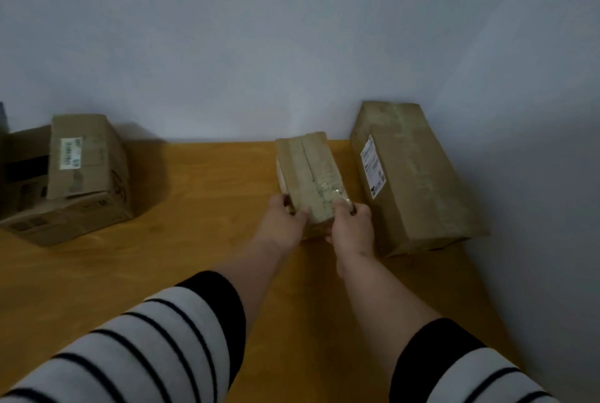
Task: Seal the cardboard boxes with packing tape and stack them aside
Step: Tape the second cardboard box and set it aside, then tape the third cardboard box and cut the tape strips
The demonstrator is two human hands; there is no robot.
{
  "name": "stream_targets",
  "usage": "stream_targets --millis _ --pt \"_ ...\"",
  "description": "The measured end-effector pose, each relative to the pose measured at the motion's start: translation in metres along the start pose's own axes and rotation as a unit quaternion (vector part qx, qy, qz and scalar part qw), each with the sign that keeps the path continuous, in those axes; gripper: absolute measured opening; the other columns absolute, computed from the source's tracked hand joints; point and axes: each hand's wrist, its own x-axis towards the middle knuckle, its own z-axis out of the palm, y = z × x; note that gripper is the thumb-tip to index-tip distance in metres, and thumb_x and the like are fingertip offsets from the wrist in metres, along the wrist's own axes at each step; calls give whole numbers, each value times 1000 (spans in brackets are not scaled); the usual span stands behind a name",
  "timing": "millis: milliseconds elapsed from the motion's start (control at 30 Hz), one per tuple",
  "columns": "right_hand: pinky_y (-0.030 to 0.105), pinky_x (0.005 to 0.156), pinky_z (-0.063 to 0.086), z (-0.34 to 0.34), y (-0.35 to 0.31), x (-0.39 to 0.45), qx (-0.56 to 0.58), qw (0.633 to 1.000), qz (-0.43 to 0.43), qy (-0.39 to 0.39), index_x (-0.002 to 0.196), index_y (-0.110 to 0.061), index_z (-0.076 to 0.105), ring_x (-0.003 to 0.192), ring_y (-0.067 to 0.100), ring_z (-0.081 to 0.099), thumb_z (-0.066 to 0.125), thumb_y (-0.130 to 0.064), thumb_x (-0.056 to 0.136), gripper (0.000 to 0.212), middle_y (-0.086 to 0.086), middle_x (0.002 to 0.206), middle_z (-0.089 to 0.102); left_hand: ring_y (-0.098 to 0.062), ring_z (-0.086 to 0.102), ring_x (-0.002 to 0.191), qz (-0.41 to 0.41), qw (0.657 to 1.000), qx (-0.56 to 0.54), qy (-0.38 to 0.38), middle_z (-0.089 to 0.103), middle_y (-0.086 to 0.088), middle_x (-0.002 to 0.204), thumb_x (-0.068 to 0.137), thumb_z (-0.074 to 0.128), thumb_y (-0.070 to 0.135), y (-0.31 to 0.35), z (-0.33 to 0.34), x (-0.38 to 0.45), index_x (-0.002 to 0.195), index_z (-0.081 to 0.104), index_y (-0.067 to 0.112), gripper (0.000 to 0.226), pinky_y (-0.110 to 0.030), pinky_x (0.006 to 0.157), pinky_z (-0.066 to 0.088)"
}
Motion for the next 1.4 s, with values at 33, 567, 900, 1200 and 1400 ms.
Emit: stream_targets --millis 33,567,900,1200,1400 --pt "51 90 54 -3 -3 9 14 1000 2 7 124 -21 51 102 30 64 51 -39 97 33 7 117 62 -21 58 110 8 1000 15 -10 56 2 130 98 57 26 7 8 7 143 40 17 50 -31 88 49" --pt "40 99 40 -6 -5 52 14 999 35 -15 156 -35 -2 127 30 48 56 -22 93 87 8 150 42 -24 33 141 -1 996 21 -92 28 -1 159 104 43 20 36 49 45 156 6 35 65 -27 105 31" --pt "34 81 38 51 7 -29 -117 979 30 -164 150 -27 24 101 22 51 53 -26 96 61 5 139 48 -27 38 139 -59 994 86 27 26 -1 160 103 45 36 -18 -64 -1 157 13 26 64 -31 91 39" --pt "33 81 50 175 24 -196 -209 936 -17 -281 142 -26 37 91 17 56 56 -31 95 51 -1 117 51 -26 43 135 -51 994 26 91 33 1 156 101 49 39 -91 -271 -99 153 25 29 59 -45 108 41" --pt "40 93 53 276 34 -318 -236 920 -18 -312 138 -28 41 89 14 55 56 -35 95 47 -6 105 51 -25 49 127 -55 991 44 114 43 -1 149 100 51 37 -146 -428 -176 150 32 26 55 -46 105 44"
